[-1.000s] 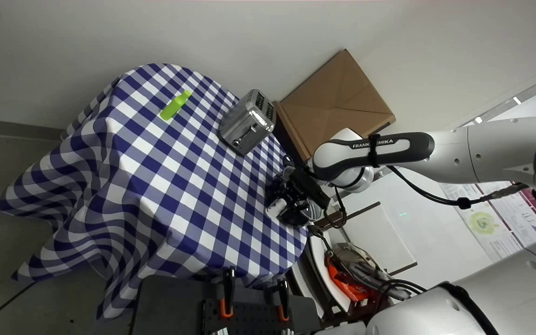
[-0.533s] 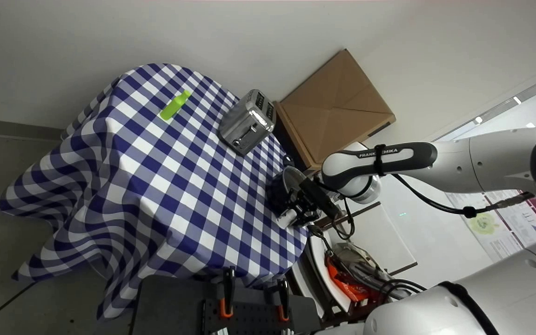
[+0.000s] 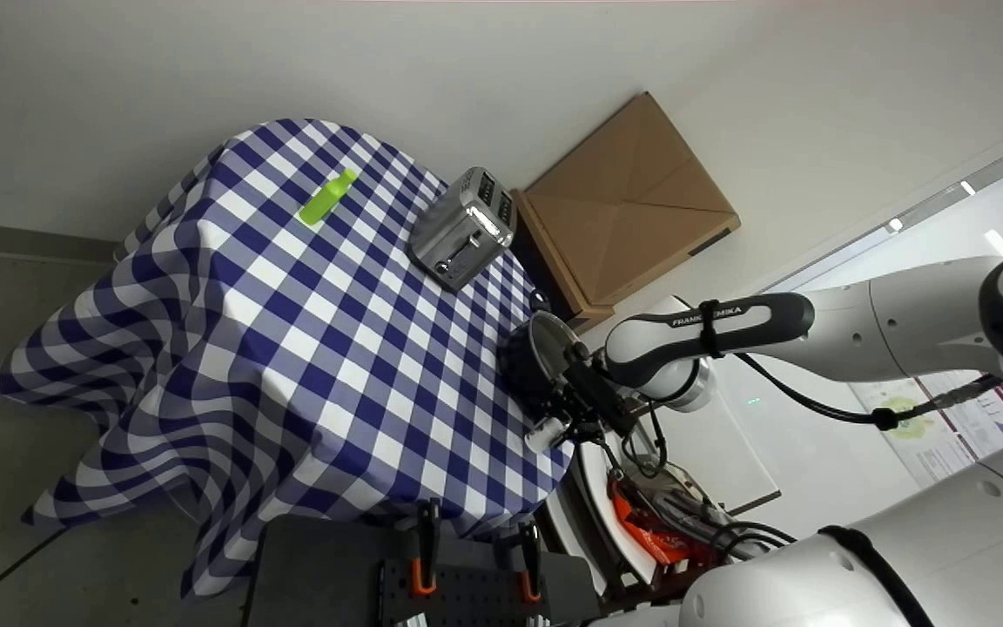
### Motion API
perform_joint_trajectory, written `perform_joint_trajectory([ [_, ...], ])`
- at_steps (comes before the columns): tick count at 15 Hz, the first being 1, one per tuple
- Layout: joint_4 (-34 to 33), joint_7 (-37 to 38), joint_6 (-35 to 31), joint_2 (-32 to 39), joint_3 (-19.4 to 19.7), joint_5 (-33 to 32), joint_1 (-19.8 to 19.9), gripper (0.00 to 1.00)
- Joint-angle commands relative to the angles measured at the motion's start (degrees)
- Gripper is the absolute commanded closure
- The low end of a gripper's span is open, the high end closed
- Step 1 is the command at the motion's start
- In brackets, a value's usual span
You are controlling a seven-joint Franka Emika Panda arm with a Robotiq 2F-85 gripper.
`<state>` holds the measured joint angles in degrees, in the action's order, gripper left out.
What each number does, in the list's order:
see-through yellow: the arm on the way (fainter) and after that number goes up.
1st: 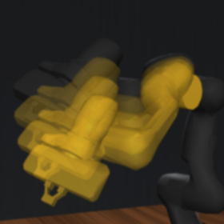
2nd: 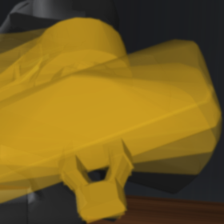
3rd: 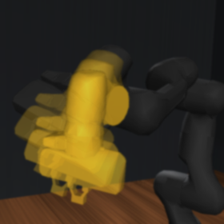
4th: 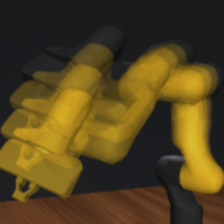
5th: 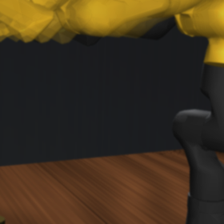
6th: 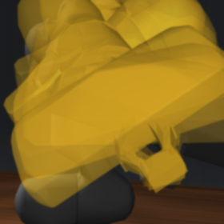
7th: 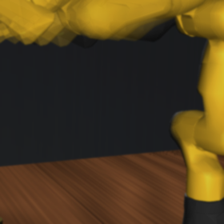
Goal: Move the white object to the right
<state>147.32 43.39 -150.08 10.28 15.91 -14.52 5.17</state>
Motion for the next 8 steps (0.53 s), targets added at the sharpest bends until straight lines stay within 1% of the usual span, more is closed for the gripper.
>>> perform_joint_trajectory([
  [1, 1.3, 4.4, -4.6, 2.0, 2.2, -4.3, -0.7, 0.83],
  [4, 1.9, 5.6, -6.7, 3.5, 3.4, -4.7, -1.2, 0.83],
  [8, 2.5, 6.4, -8.8, 3.9, 4.9, -3.6, -1.6, 0.83],
])
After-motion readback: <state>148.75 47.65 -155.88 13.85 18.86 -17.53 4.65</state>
